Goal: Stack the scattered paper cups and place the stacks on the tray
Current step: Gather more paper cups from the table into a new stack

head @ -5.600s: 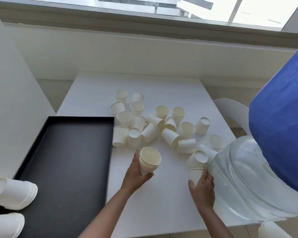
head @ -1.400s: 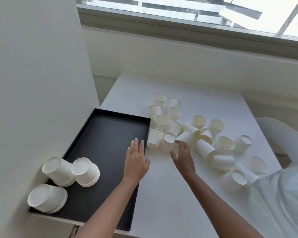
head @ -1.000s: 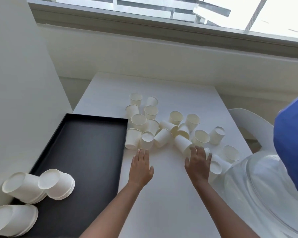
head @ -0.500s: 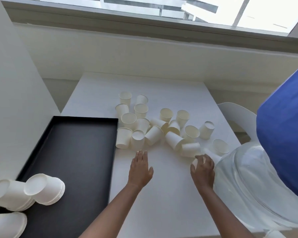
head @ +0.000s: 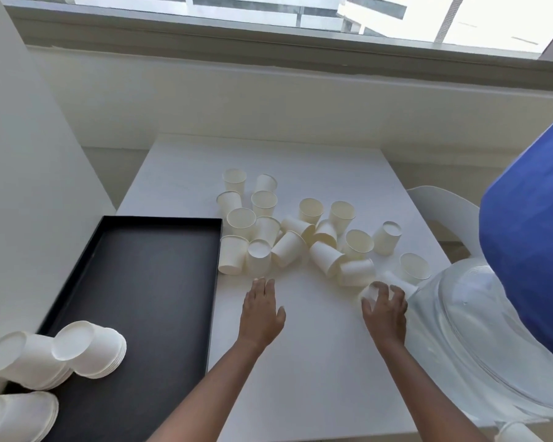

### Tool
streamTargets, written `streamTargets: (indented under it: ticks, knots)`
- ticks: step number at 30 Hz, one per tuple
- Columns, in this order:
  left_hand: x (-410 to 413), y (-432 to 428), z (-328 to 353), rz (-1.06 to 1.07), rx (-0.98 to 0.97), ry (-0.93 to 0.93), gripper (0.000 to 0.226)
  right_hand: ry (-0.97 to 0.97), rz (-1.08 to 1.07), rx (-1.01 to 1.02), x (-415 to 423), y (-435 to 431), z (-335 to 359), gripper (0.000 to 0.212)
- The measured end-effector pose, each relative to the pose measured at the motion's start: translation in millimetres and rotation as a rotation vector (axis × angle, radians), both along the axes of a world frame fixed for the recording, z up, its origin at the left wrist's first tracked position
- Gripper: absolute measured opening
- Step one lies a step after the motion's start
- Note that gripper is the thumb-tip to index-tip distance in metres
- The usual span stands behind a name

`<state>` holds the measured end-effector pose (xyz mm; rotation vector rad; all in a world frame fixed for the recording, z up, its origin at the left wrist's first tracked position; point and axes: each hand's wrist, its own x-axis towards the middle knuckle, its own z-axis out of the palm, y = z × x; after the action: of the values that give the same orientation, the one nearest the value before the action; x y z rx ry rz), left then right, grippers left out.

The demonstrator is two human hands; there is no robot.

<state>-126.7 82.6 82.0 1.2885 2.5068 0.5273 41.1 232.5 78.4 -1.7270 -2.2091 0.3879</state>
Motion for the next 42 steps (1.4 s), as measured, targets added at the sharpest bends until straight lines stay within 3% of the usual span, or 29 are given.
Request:
streamTargets:
  ticks: [7, 11, 14, 17, 20, 22, 26, 29, 31, 34, 36, 38, 42]
  knots:
    - [8, 3, 4, 0.014, 0.131, -0.156, 0.052, 0.274, -0.017, -0.062, -5, -12, 6, 0.007]
    - [15, 9, 11, 0.184, 0.264, -0.536, 0.051, 0.434, -0.039, -0.189, -14, -21, 17, 0.007]
    - [17, 11, 16, 0.263, 0.292, -0.924, 0.057, 0.622, -0.083, -0.300, -25, -29, 27, 0.008]
    - [19, 8, 18, 0.246, 0.359, -1.333, 0.088, 1.016, -0.215, -0.562, -37, -38, 38, 0.012]
    - [22, 7, 16, 0.262, 0.454, -1.490, 0.103, 1.381, -0.361, -0.887, -46, -46, 45, 0.004]
    - [23, 8, 12, 0.266, 0.519, -1.532, 0.100, 1.465, -0.402, -1.068, -50, -54, 46, 0.004]
    - [22, 11, 15, 0.248, 0.693, -1.556, 0.067, 1.388, -0.311, -1.347, -53, -72, 41, 0.015]
    - [18, 13, 20, 0.366, 0.786, -1.519, 0.056, 1.262, -0.209, -1.369, -52, -77, 38, 0.017]
    - [15, 14, 19, 0.432, 0.798, -1.445, 0.059, 1.097, -0.149, -1.193, -52, -75, 37, 0.012]
    - [12, 15, 18, 0.507, 0.768, -1.326, 0.062, 0.678, -0.076, -0.461, -44, -65, 35, 0.007]
    - [11, 13, 17, 0.534, 0.759, -1.258, 0.054, 0.528, -0.074, -0.112, -36, -53, 34, 0.021]
    - [10, 11, 15, 0.531, 0.750, -1.200, 0.053, 0.514, -0.143, -0.027, -29, -38, 31, 0.034]
    - [10, 8, 11, 0.462, 0.715, -1.124, 0.058, 0.552, -0.320, -0.220, -22, -8, 23, 0.053]
